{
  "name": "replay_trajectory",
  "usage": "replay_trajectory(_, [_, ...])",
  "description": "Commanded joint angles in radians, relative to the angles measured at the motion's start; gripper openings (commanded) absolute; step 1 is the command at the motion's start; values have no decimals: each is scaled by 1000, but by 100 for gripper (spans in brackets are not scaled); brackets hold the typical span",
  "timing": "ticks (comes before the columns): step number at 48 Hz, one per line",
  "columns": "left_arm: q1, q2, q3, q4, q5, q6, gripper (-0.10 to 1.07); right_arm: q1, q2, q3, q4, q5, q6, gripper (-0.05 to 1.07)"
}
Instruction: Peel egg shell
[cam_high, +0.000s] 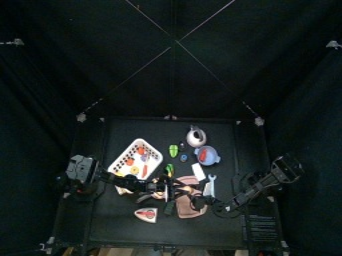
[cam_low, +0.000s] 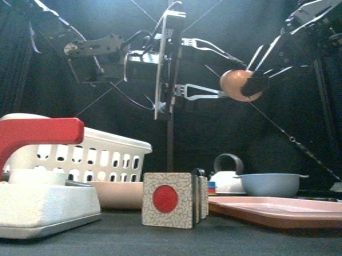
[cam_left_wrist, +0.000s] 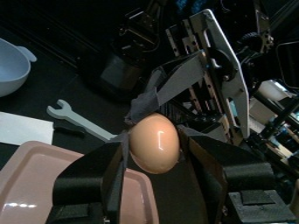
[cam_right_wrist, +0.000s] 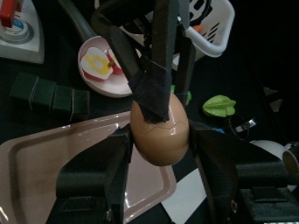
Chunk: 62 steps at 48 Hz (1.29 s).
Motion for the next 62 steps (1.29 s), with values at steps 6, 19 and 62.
replay_trajectory(6, [6,-31,0,-21,-5,3,72,8,-11,-21,12,0,0,63])
replay_trajectory(19, [11,-55,32,-21,-5,3,72,9,-12,-18,23,2,0,63])
replay_trajectory(62, [12,-64,54,66,-6,2,79,9,-21,-12,37,21,0,63])
